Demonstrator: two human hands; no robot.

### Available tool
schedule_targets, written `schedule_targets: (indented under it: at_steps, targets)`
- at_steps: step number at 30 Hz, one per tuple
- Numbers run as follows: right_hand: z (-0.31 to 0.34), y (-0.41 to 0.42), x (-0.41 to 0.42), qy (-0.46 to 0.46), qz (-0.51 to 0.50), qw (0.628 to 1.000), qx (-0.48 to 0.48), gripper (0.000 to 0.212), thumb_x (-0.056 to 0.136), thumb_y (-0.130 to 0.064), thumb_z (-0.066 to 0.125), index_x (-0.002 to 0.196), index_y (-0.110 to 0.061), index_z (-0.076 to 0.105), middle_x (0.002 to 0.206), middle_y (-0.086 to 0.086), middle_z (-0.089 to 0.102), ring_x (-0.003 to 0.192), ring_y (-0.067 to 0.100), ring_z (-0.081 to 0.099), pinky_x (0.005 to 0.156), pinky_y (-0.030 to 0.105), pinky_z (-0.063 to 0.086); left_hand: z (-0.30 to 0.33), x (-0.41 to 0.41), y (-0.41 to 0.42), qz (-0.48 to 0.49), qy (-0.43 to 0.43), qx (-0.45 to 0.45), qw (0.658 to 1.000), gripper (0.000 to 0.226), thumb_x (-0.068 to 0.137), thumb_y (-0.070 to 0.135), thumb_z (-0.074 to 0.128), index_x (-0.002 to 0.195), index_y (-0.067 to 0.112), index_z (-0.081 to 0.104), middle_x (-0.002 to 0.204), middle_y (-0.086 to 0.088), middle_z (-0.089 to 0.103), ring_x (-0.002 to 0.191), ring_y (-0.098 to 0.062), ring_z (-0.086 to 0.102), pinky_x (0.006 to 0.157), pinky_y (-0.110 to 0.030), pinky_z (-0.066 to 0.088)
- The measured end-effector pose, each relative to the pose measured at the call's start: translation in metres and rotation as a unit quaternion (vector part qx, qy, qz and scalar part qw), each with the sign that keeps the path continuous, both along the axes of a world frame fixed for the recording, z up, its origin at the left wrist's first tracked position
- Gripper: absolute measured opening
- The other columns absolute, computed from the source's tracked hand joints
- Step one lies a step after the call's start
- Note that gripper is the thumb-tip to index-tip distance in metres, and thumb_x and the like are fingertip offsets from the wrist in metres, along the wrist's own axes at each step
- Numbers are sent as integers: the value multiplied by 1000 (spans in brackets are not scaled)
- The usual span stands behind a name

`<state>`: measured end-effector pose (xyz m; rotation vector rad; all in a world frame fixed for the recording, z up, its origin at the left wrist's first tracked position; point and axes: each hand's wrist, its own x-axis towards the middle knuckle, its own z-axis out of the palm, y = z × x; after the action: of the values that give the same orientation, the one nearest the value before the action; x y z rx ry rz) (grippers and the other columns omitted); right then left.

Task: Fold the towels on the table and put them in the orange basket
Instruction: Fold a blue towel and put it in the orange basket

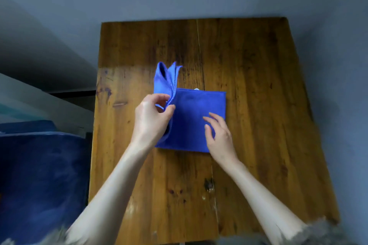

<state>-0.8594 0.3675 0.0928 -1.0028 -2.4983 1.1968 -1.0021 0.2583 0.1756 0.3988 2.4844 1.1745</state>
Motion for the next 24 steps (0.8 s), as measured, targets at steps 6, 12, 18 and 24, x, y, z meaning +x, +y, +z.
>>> schedule_targets:
  at_steps: [6,12,18,24]
  targets:
    - [-8,23,35,8,-149,956,-255,22,98,-10,42,105,-14,62,88,-2,64,86,17,65,76,30,56,-48,62,55,-70,5,-44,997,21,86,15,64,107,11,63,95,1,55,85,-18,56,75,-18,33]
    - [-13,36,28,-3,-172,927,-334,22,99,-14,40,110,-9,59,82,1,63,73,15,63,67,22,54,-77,79,66,-122,-17,-47,991,24,88,13,61,112,11,62,94,-1,53,77,-15,52,77,-20,40]
    - [-8,47,-9,-52,-146,945,-287,25,91,-35,57,97,-12,61,77,0,59,73,17,56,72,38,51,-78,64,31,-56,161,-26,985,30,88,14,42,107,9,64,97,-10,60,92,-27,51,83,-26,36]
    - [-6,48,-30,-92,-155,968,-175,15,90,-30,56,88,-16,56,80,-4,58,82,22,59,74,38,49,-101,41,-3,-63,114,-129,983,49,96,17,47,142,7,34,146,-18,32,134,-35,27,109,-44,23]
